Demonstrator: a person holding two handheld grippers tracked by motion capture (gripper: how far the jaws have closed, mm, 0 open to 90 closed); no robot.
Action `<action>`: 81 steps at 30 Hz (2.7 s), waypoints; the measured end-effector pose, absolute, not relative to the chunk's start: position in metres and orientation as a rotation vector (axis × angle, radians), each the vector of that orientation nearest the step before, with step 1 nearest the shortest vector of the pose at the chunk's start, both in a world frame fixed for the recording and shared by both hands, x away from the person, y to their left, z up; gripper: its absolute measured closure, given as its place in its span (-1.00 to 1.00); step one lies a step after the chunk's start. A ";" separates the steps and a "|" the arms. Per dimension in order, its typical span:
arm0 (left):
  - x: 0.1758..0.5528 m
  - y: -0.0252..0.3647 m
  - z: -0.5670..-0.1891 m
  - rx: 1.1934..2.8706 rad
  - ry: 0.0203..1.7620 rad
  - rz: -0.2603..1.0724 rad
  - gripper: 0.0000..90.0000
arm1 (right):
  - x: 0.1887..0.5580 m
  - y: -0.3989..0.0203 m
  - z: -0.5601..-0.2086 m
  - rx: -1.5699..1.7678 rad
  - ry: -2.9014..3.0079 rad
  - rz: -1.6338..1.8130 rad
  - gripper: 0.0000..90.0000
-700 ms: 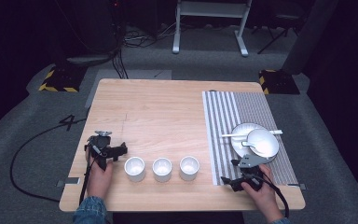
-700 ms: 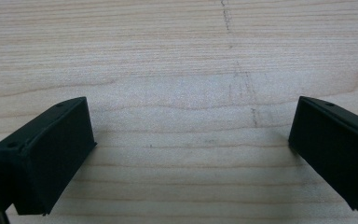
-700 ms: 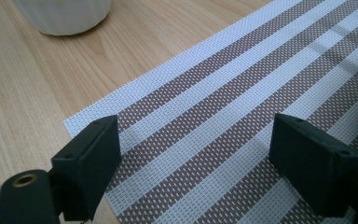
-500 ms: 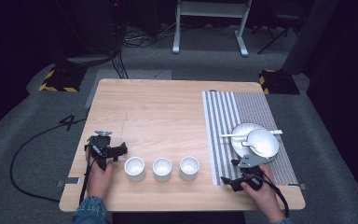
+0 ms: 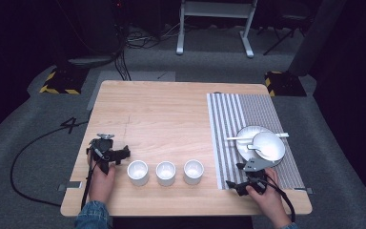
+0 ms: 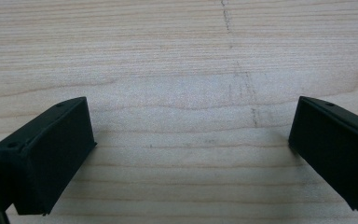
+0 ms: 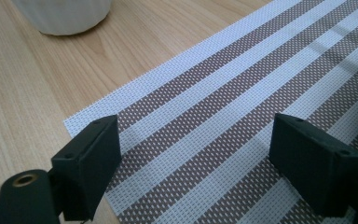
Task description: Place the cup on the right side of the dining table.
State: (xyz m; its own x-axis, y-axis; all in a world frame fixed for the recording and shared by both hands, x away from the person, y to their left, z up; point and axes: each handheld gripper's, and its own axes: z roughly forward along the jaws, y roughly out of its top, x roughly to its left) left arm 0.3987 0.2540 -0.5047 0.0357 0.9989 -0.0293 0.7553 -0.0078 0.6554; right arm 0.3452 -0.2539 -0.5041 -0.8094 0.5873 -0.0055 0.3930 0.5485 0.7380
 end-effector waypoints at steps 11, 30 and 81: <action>0.399 0.254 -0.505 1.815 1.771 0.631 -1.00 | 0.345 -0.253 -0.504 0.831 2.525 1.105 -0.68; 0.399 0.254 -0.505 1.816 1.770 0.631 -1.00 | 0.340 -0.249 -0.498 0.868 2.508 1.116 -0.51; 0.399 0.254 -0.505 1.816 1.770 0.631 -1.00 | 0.353 -0.170 -0.415 0.727 2.579 1.112 -0.64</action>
